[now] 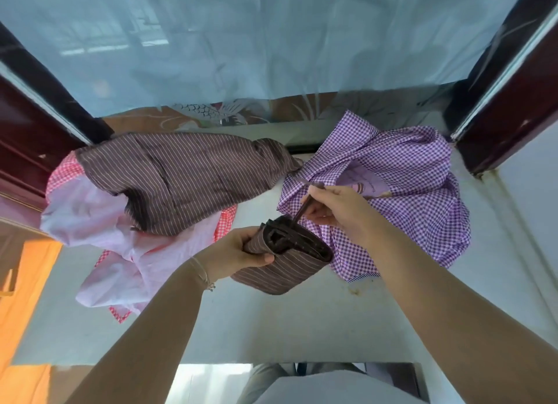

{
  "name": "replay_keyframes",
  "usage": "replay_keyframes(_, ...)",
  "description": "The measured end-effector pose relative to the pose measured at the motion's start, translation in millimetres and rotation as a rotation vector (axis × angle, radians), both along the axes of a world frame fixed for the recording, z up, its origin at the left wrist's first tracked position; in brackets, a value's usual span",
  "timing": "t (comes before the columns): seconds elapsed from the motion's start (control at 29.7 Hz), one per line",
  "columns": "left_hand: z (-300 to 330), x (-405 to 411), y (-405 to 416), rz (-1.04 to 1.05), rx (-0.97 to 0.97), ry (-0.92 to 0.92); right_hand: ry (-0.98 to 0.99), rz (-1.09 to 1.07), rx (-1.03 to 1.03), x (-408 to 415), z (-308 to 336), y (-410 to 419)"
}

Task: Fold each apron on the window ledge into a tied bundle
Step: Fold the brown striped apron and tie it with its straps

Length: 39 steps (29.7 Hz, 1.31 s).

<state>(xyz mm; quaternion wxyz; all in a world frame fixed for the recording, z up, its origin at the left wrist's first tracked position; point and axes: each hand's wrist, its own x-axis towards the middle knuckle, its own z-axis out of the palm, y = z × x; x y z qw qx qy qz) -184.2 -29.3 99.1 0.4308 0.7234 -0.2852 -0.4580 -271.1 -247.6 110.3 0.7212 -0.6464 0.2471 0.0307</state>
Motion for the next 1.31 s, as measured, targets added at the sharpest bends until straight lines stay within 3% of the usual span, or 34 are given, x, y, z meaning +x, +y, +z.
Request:
replay_keyframes(0.17, 10.3, -2.6, -8.3, -0.015, -0.042, -0.082, -0.049, -0.011, 0.276, -4.9, 2.2, -16.0)
replay_keyframes(0.24, 11.7, -3.9, -8.7, -0.027, -0.062, -0.102, 0.06, -0.054, 0.216, -5.0, -1.4, -26.1)
replay_keyframes(0.27, 13.5, -5.7, -9.0, -0.021, -0.076, -0.107, 0.161, -0.056, 0.062, -5.0, -5.1, -32.5)
replay_keyframes(0.34, 14.5, -6.9, -9.6, 0.009, -0.088, -0.102, 0.352, 0.032, -0.49, -7.1, -14.9, -44.8)
replay_keyframes(0.4, 12.8, -5.1, -8.8, 0.023, -0.079, -0.104, 0.251, 0.004, -0.927, -10.8, -13.6, -44.0)
replay_keyframes(0.44, 13.2, -4.0, -8.9, 0.018, -0.073, -0.097, 0.126, 0.023, -0.951, -13.2, -6.5, -38.4)
replay_keyframes(0.5, 16.7, -2.3, -10.0, 0.002, -0.066, -0.068, -0.041, 0.236, -0.724, -14.1, 8.3, -22.3)
replay_keyframes(0.61, 22.2, 0.3, -10.8, 0.004, -0.055, -0.037, -0.087, 0.431, -0.478, -12.2, 10.8, -3.1)
replay_keyframes(0.77, 24.2, 16.4, 2.2, 0.036, 0.14, -0.172, -0.107, 0.385, -0.526, -2.3, 4.4, -9.3)
replay_keyframes(0.91, 17.7, 12.9, 2.0, 0.308, 0.239, -0.265, -0.088, 0.271, -0.317, 3.1, 16.2, -12.1)
replay_keyframes(1.04, 5.1, 9.0, -10.4, 0.861, 0.044, -0.021, -0.123, 0.27, -0.099, 4.1, 26.7, 15.1)
replay_keyframes(1.11, 3.0, 12.1, -12.4, 1.018, -0.067, 0.096, -0.098, 0.329, -0.066, 1.4, 22.2, 34.4)
replay_keyframes(1.21, 5.3, 16.2, -13.2, 1.047, -0.136, 0.197, -0.03, 0.386, -0.11, -3.0, 9.6, 51.3)
replay_keyframes(1.31, 8.5, 22.0, -7.5, 0.945, -0.102, 0.23, 0.036, 0.164, -0.035, 1.6, 7.6, 42.3)
